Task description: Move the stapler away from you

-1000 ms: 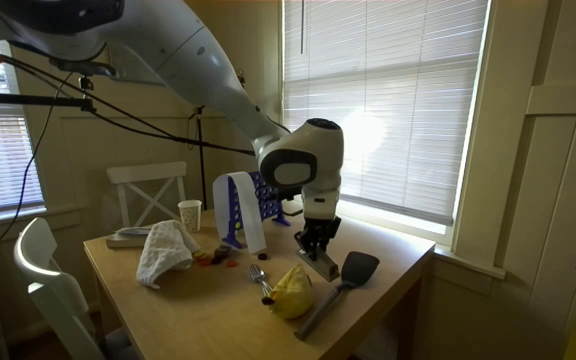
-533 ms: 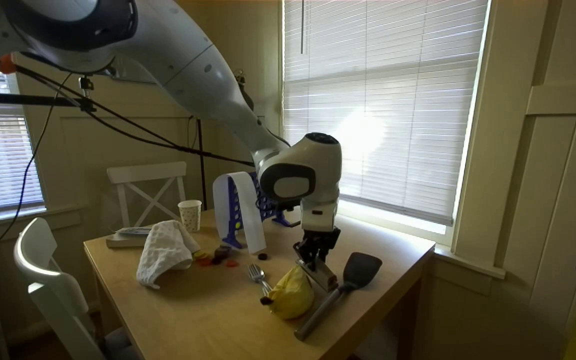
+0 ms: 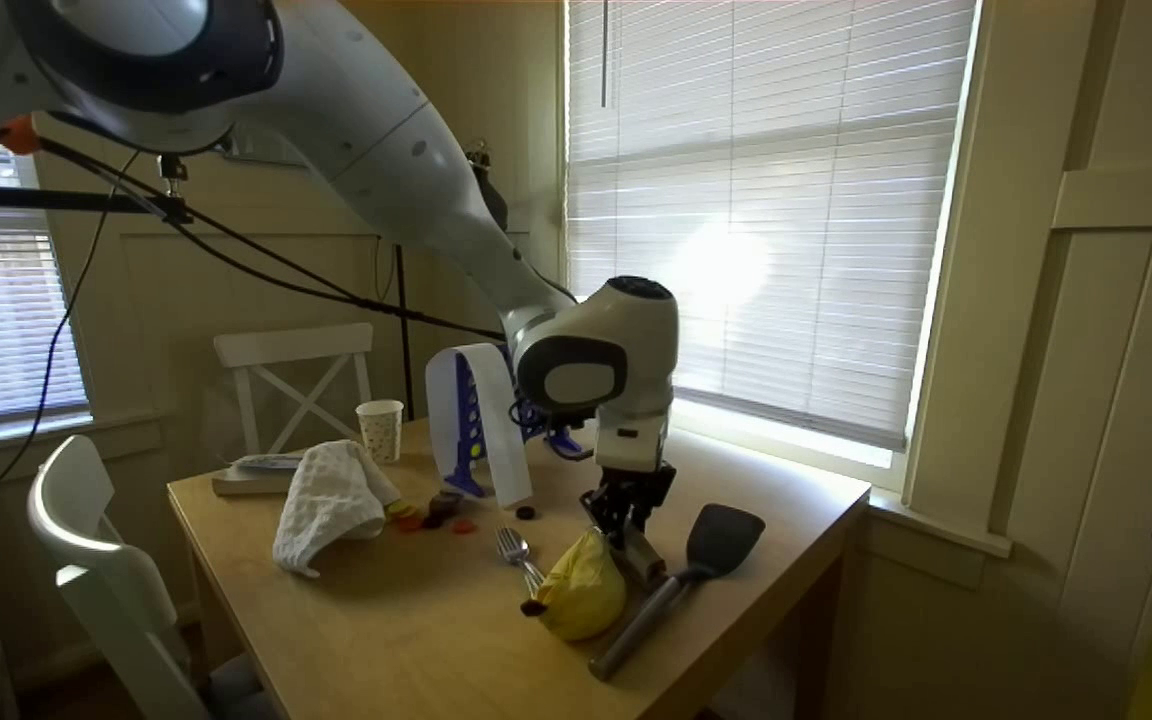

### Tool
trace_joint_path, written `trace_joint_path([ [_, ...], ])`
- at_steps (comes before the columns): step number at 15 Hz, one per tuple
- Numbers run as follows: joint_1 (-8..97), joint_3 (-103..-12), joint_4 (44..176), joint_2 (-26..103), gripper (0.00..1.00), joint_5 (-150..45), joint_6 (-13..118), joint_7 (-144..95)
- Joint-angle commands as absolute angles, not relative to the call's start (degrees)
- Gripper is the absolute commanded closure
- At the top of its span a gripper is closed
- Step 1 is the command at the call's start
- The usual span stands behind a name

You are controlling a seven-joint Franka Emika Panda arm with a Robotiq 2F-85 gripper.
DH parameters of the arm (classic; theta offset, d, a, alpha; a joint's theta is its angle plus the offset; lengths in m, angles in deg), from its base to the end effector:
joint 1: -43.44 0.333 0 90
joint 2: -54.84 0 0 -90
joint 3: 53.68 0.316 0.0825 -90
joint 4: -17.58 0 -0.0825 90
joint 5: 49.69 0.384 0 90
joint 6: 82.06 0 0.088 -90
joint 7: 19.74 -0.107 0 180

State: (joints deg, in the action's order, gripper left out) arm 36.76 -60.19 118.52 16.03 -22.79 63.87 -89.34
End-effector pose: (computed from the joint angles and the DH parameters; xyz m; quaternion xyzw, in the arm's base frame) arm 0.6545 -0.1525 0.1928 -0.6204 0.7747 -0.0016 0.1222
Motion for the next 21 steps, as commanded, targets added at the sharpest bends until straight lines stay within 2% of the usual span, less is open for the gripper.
trace_joint_path([
  [1, 37.17, -60.56, 117.01, 15.02, 0.88, -23.46, 62.91, -91.62],
  [6, 36.94, -60.14, 117.0, 14.63, 0.88, -23.56, 63.77, -90.06],
  [7, 36.65, -59.8, 117.01, 14.87, 0.75, -23.63, 62.55, -89.41],
  [8, 36.88, -59.9, 117.61, 15.43, 0.39, -24.11, 62.56, -88.86],
  [9, 36.76, -59.53, 118.64, 16.77, 0.38, -24.08, 62.22, -87.79],
  [10, 36.54, -58.94, 121.04, 19.84, 0.34, -24.29, 62.19, -85.0],
  [13, 38.57, -61.22, 124.98, 27.57, 0.11, -29.32, 60.08, -81.28],
  [15, 38.06, -61.69, 127.99, 33.48, 0.0, -32.64, 53.54, -77.21],
  [21, 35.07, -64.68, 139.38, 50.56, 0.0, -39.89, 36.14, -60.09],
])
